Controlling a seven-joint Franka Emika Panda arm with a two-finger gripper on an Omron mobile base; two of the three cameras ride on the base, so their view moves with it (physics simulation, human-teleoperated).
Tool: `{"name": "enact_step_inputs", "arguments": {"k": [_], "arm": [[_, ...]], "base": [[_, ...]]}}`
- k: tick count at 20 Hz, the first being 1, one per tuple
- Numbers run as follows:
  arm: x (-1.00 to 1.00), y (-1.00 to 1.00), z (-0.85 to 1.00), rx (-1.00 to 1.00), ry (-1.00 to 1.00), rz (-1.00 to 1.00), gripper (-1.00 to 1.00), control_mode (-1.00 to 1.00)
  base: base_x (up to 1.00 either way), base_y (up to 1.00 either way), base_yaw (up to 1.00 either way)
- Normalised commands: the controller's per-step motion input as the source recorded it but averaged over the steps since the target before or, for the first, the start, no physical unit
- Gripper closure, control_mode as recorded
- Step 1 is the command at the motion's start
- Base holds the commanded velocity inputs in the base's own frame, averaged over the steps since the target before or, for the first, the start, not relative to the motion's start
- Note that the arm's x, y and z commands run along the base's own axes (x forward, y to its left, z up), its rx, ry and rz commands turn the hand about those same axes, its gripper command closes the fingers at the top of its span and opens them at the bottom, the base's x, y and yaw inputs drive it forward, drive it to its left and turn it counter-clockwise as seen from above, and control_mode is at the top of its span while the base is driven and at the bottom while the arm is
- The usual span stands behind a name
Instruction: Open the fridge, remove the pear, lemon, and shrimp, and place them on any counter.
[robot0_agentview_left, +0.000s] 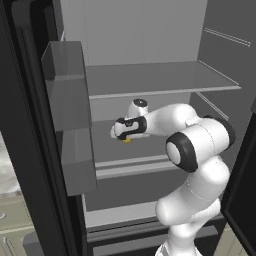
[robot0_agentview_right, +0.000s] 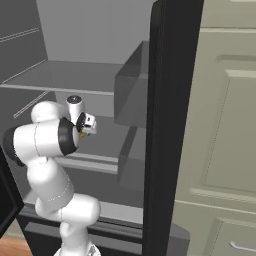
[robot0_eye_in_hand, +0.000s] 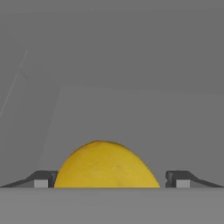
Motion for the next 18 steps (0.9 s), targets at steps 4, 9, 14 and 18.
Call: {"name": "enact_step_inputs", "arguments": {"k": [4,9,14,18], "arm": [[0.00,0.05,-0.25,0.00,0.00,0.00,1.00,-1.00],[0.00,0.00,0.00,0.00,0.00,0.00,1.00,-1.00],[-0.44,0.00,-0.26,0.00,-0.05,0.00,1.00,-1.00],[-0.98,-0.01,-0.34,0.02,-0.26,-0.03,1.00,-1.00]], "base": [[0.00,0.00,0.00],[0.00,0.00,0.00],[0.00,0.00,0.00],[0.00,0.00,0.00]]}}
